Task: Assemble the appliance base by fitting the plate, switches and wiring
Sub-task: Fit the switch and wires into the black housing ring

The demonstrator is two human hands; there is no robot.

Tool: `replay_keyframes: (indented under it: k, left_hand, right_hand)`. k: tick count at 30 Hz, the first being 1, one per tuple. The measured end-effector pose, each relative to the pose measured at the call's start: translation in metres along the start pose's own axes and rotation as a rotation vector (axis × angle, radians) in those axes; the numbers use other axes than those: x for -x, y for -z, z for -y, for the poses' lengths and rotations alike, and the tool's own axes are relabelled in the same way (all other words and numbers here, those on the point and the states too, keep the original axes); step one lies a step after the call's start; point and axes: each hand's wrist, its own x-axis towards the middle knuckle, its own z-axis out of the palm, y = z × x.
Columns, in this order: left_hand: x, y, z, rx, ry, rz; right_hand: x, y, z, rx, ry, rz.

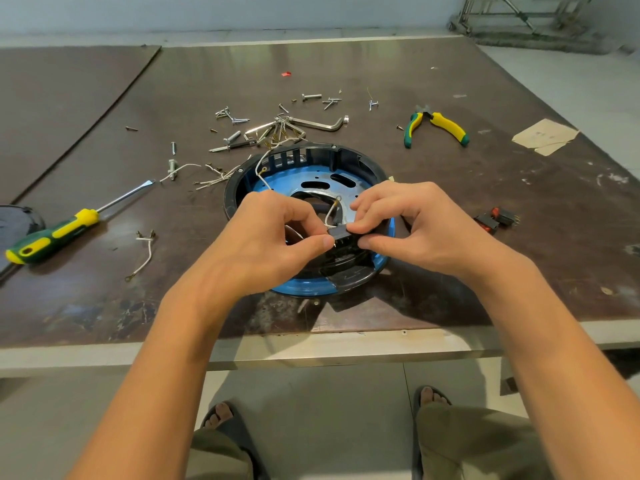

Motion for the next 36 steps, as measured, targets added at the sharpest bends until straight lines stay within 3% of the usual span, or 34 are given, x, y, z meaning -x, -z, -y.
replay_keyframes:
  k: [13,36]
  left_hand:
    - [0.0000,0.0018,-0.0049,-0.003,0.031,-0.020]
    - [-0.0009,0.0030,-0.0044,-0.045,-0.038,0.035]
  right_hand:
    - [-0.0030,-0.0057,0.0029,-0.002,-0.039,-0.003]
    - [-0.0089,-0.0017,0.0002,0.115,0.069,0.051]
